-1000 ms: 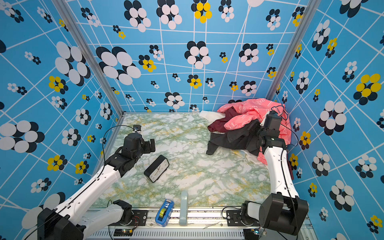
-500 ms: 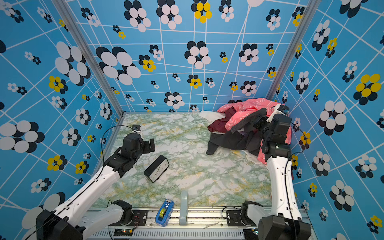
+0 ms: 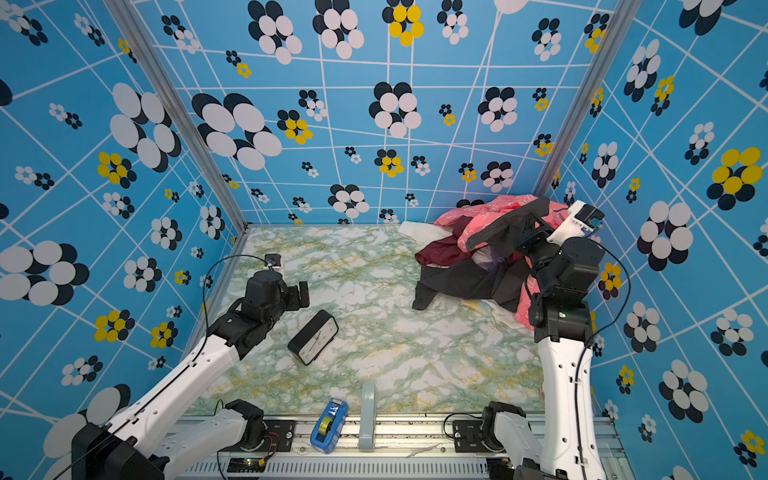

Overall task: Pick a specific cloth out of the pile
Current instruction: 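Lift the grey hoodie high out of the pile with the right gripper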

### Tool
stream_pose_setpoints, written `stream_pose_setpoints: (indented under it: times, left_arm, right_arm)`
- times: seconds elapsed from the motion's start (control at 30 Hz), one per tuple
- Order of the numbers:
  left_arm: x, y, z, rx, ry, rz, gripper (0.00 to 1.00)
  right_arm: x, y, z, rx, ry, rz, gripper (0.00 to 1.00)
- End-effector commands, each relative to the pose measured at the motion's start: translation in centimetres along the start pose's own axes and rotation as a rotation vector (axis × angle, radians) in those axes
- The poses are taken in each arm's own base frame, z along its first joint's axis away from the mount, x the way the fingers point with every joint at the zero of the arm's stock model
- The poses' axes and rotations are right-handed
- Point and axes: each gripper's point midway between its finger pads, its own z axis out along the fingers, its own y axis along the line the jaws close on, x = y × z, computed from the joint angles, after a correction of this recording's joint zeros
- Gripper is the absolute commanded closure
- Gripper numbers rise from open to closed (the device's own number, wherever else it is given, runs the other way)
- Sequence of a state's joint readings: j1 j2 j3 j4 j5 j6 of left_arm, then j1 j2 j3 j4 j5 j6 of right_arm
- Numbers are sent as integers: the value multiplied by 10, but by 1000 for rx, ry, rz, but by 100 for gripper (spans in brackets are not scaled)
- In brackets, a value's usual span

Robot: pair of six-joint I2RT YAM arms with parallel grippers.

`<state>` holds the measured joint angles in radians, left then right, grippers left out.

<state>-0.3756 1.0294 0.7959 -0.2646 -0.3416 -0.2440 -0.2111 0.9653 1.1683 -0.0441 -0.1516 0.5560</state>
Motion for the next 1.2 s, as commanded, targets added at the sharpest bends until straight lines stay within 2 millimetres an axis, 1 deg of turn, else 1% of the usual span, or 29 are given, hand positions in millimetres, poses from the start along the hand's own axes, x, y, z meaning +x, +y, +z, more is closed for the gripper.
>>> stream_pose_setpoints:
  times: [0.0, 0.13, 0.37, 0.5, 1.03, 1.07, 1.17]
  left_arm:
    - [1, 1, -4, -5, -16, -7, 1]
    - [1, 2, -5, -5, -19, -9, 1]
    - [3, 2, -5, -5, -17, -10, 1]
    - [5, 4, -6, -8, -17, -16, 1]
    - [9, 4, -6, -1, -20, -28, 1]
    - [9, 4, -6, 0, -21, -31, 1]
    - [9, 4, -6, 1, -21, -30, 1]
  right_arm:
    - [-66, 53, -32, -178, -220, -31, 100]
    - [-85, 68, -43, -226, -278, -26, 100]
    - [-116, 90, -51, -289, -353, -17, 100]
    - [-132, 105, -53, -336, -377, -16, 100]
    - [-190, 158, -81, -514, -505, -22, 100]
    - [-197, 164, -87, -530, -523, -26, 100]
    - [-208, 174, -95, -559, -545, -33, 100]
